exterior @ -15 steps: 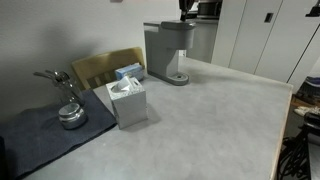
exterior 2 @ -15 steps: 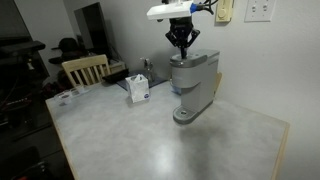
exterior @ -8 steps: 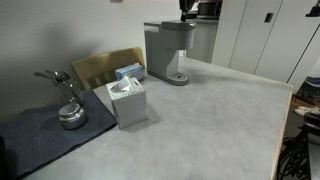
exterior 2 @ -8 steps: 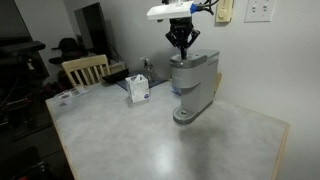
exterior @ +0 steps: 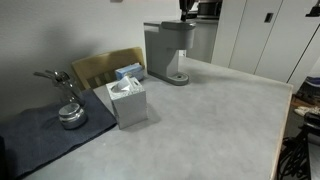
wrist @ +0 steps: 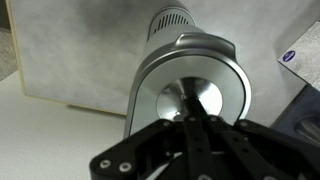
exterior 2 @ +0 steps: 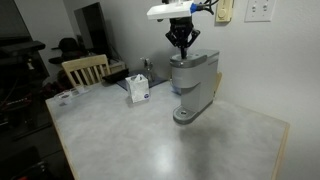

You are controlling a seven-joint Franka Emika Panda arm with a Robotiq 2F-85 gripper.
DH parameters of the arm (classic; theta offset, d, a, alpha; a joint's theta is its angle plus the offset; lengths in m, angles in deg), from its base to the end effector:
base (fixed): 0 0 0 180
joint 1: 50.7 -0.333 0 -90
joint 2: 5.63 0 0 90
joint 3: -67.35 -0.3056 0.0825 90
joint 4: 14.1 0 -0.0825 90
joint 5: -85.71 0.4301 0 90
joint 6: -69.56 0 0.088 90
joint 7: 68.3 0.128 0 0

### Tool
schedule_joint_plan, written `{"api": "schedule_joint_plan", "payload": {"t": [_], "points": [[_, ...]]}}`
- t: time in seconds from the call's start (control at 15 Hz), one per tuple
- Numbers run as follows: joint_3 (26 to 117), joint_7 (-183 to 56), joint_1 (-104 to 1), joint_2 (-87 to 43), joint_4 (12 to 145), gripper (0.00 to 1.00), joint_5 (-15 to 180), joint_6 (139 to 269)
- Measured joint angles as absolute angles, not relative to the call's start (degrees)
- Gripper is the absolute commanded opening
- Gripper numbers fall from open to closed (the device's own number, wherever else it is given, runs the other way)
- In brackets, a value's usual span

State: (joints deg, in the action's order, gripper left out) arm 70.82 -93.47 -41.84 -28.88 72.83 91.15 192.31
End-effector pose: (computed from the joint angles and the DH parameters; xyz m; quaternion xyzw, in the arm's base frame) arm 0.7276 -0.1477 0.4051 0.9890 0.0938 0.1140 0.0061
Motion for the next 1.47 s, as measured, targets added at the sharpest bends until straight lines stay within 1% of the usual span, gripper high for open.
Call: {"api": "schedule_joint_plan", "payload": {"t": [0.73,1.47], "points": [[70.81,-93.47,-41.51,-28.89,72.35,0.00,91.15,192.27],[70.51,-93.47,-41.40,-28.61,68.03,0.00,91.30,192.23]]}}
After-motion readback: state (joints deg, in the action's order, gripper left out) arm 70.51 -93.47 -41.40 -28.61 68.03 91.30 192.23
